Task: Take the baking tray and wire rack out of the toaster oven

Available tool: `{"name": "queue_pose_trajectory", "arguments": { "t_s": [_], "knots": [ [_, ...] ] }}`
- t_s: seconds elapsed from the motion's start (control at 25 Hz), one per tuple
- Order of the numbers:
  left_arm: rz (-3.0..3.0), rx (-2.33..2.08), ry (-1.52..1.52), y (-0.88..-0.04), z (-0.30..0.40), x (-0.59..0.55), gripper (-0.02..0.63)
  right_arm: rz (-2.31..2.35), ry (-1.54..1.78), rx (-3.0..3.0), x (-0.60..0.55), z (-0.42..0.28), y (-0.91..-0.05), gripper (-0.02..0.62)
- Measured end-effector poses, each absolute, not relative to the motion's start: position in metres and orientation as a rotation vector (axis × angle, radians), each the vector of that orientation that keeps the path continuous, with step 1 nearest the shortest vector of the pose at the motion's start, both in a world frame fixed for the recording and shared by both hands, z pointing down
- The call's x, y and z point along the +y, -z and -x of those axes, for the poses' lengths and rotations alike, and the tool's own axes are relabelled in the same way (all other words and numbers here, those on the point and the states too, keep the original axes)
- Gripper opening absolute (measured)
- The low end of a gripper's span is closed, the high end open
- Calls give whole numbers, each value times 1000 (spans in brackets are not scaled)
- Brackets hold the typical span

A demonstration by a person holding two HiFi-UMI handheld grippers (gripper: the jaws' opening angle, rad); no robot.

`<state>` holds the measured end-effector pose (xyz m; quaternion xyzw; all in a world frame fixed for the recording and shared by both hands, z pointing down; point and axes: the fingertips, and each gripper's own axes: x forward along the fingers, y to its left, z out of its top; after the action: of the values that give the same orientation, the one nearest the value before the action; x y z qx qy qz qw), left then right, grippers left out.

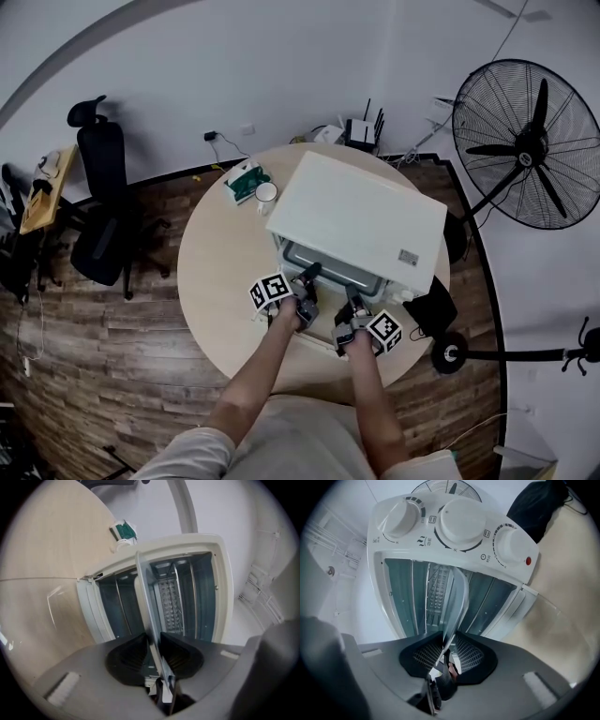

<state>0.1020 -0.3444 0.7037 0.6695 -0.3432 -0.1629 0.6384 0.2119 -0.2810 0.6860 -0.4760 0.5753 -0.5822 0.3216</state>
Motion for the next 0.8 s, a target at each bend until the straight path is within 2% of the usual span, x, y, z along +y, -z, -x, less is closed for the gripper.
{"name": "queue_pose_trajectory", "arguments": {
  "t_s": [0.8],
  "knots": [
    [-1531, -783, 365, -706, -89, -312, 146, 1279, 1533, 1579, -249, -198, -687, 85]
  ]
}}
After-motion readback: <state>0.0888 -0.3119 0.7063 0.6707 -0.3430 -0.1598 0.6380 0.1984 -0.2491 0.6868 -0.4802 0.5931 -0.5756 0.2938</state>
